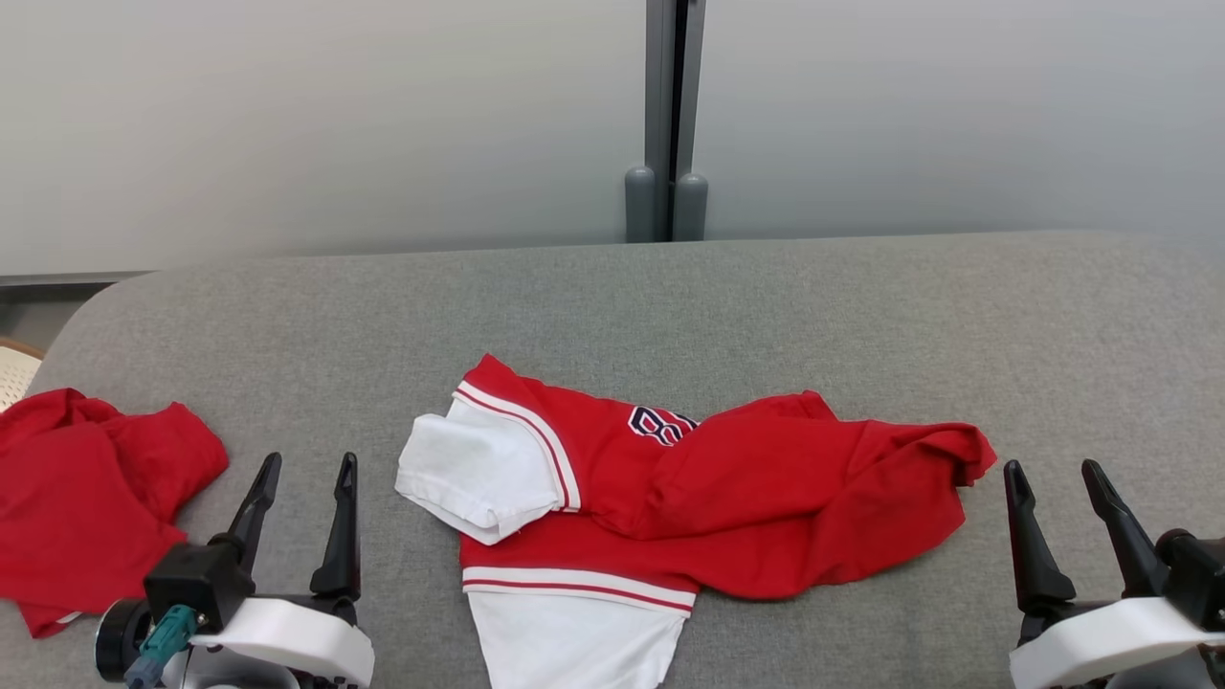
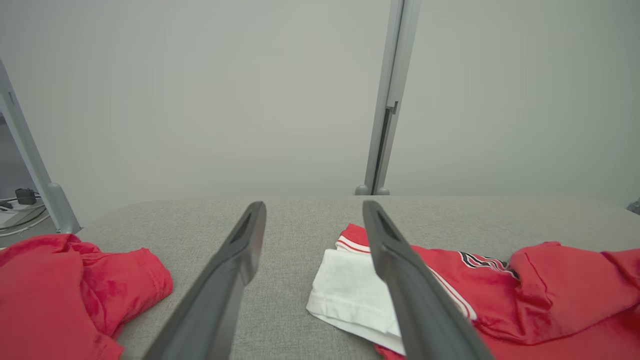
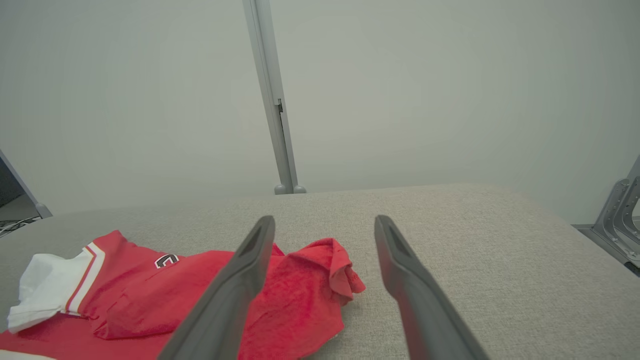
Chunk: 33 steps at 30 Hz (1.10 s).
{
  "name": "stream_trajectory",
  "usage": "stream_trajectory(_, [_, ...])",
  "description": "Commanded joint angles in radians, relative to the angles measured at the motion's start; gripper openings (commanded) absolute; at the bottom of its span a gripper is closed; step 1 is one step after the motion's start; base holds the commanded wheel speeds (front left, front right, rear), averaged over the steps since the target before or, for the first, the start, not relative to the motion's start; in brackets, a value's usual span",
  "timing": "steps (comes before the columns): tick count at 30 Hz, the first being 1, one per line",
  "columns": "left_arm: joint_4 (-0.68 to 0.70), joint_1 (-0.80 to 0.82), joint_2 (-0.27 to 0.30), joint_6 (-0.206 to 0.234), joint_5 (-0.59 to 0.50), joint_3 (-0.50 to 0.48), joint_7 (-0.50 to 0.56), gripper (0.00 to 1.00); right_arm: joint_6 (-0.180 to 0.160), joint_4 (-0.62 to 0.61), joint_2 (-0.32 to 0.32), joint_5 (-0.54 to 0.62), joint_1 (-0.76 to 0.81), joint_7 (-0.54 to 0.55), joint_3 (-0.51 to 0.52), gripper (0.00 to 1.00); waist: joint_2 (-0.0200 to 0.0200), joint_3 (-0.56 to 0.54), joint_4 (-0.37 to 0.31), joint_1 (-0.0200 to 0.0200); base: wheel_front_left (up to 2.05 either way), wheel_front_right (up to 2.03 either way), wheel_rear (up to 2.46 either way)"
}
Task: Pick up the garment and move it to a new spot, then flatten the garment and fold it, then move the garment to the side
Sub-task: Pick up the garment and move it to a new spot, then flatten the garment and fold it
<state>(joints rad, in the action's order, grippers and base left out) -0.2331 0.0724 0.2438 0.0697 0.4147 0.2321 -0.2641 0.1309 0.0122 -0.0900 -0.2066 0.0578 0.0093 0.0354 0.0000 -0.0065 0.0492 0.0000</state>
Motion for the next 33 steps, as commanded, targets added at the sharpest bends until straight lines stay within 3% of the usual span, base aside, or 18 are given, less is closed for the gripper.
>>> stream_trajectory(1, [-0.003,-0.008,0.006,-0.006,-0.004,0.0,0.0,1.0,0.0,-0.008,-0.003,-0.002,0.01,0.008,0.004,1.0,0.0,-0.008,0.002,0.0,0.0,0.0,0.0])
stream_trajectory(25, [-0.02,0.023,-0.004,-0.003,-0.003,0.022,0.0,1.0,0.0,-0.031,-0.006,0.022,0.016,0.052,0.004,1.0,0.0,0.006,0.023,0.0,0.0,0.0,0.0])
stream_trajectory(33, [0.007,0.099,-0.035,-0.011,-0.033,0.045,0.0,1.0,0.0,-0.011,-0.042,0.012,-0.075,0.1,-0.045,1.0,0.0,0.11,0.088,0.0,0.0,0.0,0.0])
